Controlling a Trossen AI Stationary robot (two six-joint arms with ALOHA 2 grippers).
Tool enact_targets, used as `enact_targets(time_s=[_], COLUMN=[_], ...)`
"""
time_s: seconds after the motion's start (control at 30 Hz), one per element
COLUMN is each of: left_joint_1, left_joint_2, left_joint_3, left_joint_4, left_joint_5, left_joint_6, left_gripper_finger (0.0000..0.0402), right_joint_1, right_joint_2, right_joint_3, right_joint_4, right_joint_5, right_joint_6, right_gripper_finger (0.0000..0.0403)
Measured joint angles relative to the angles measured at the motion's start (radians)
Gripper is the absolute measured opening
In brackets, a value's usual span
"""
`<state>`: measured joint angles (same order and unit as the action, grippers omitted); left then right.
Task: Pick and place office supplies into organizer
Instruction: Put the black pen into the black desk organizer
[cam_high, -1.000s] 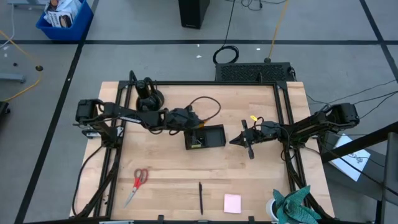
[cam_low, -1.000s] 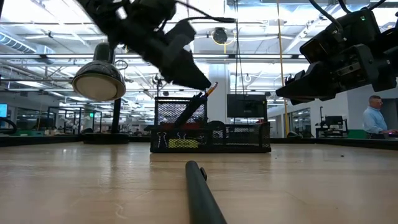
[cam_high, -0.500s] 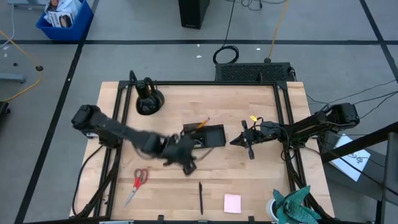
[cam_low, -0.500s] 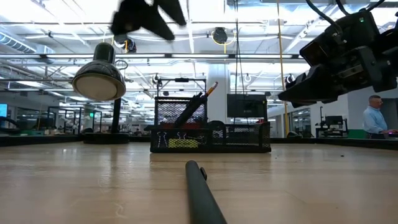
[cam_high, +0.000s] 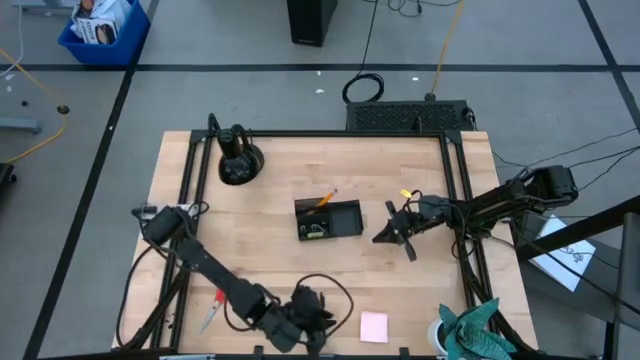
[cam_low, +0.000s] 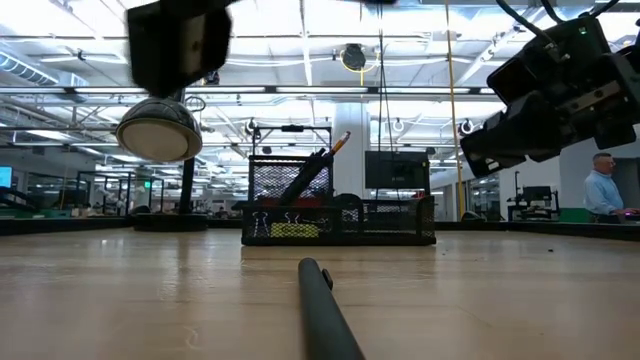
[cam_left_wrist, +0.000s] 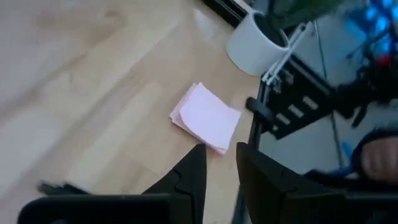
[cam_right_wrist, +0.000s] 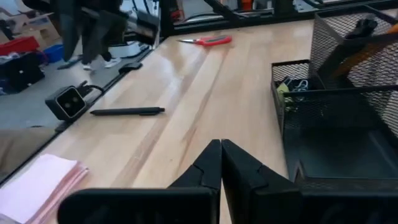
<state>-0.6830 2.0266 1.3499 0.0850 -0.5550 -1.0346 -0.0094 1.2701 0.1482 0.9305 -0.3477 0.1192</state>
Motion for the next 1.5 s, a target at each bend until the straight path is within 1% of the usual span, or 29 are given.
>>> enact_targets(time_s=[0.03,0.1,0.13,0.17,0.27,0.37,0.4,0.47,0.53,0.63,0.67,0.7,0.8,0.83,0.9,0.97,1.0,1.07,1.17,1.37,1.5], left_joint_1=[0.005,0.025,0.04,0.053,0.072,0.08,0.084,0.095,0.096,0.084,0.08,0.078,0.079,0.08,0.078,0.075,0.073,0.069,0.068,0.068,0.065], left_joint_2=[0.012,0.032,0.037,0.046,0.082,0.13,0.144,0.186,0.208,0.246,0.257,0.274,0.315,0.33,0.342,0.346,0.348,0.352,0.366,0.377,0.378], left_joint_3=[0.001,0.017,0.022,0.035,0.111,0.223,0.256,0.334,0.404,0.513,0.545,0.577,0.641,0.657,0.671,0.669,0.669,0.664,0.664,0.664,0.664], left_joint_4=[0.01,-0.001,-0.016,-0.026,-0.017,-0.005,-0.032,-0.106,-0.28,-0.5,-0.57,-0.6,-0.677,-0.674,-0.676,-0.689,-0.693,-0.762,-0.796,-0.819,-0.835], left_joint_5=[-0.013,-0.02,-0.02,-0.015,-0.001,0.069,0.085,0.102,0.099,0.099,0.101,0.109,0.148,0.157,0.164,0.164,0.164,0.175,0.19,0.259,0.292], left_joint_6=[-0.062,-0.264,-0.321,-0.324,-0.206,-0.094,-0.065,-0.034,-0.035,-0.098,-0.115,-0.126,-0.107,-0.09,-0.068,-0.065,-0.078,-0.097,-0.131,-0.139,-0.181], left_gripper_finger=[0.0093,0.0093,0.0093,0.0093,0.0092,0.0092,0.0092,0.0092,0.0092,0.0088,0.0081,0.0072,0.0032,0.0018,0.0006,0.0007,0.0007,0.0003,0.0003,0.0002,0.0001], right_joint_1=[0.004,0.008,0.011,0.013,0.013,0.013,0.011,0.011,0.011,0.011,0.011,0.011,0.011,0.011,0.011,0.011,0.011,0.011,0.011,0.011,0.011], right_joint_2=[0.0,0.0,0.0,0.0,0.0,0.0,0.0,0.0,0.0,0.0,0.0,0.0,0.0,0.0,0.0,0.0,0.0,0.0,0.0,0.0,0.0], right_joint_3=[0.0,0.0,0.0,0.0,0.0,0.0,0.0,0.0,0.0,0.0,0.0,0.0,0.0,0.0,0.0,0.0,0.0,-0.001,-0.001,-0.001,-0.001], right_joint_4=[-0.002,-0.008,-0.007,-0.007,0.007,0.04,0.052,0.072,0.085,0.084,0.083,0.077,0.066,0.061,0.058,0.053,0.05,0.049,0.021,-0.002,-0.008], right_joint_5=[0.001,0.002,0.003,0.003,0.003,0.004,0.004,0.005,0.005,0.005,0.005,0.005,0.006,0.006,0.006,0.006,0.006,0.005,0.005,0.005,0.005], right_joint_6=[0.0,0.0,0.0,-0.006,-0.029,-0.053,-0.06,-0.078,-0.084,-0.086,-0.087,-0.087,-0.085,-0.084,-0.078,-0.077,-0.066,-0.051,-0.049,-0.051,-0.051], right_gripper_finger=[0.0004,0.0004,0.0004,0.0004,0.0004,0.0004,0.0004,0.0004,0.0004,0.0004,0.0004,0.0004,0.0004,0.0004,0.0004,0.0004,0.0004,0.0004,0.0004,0.0004,0.0004])
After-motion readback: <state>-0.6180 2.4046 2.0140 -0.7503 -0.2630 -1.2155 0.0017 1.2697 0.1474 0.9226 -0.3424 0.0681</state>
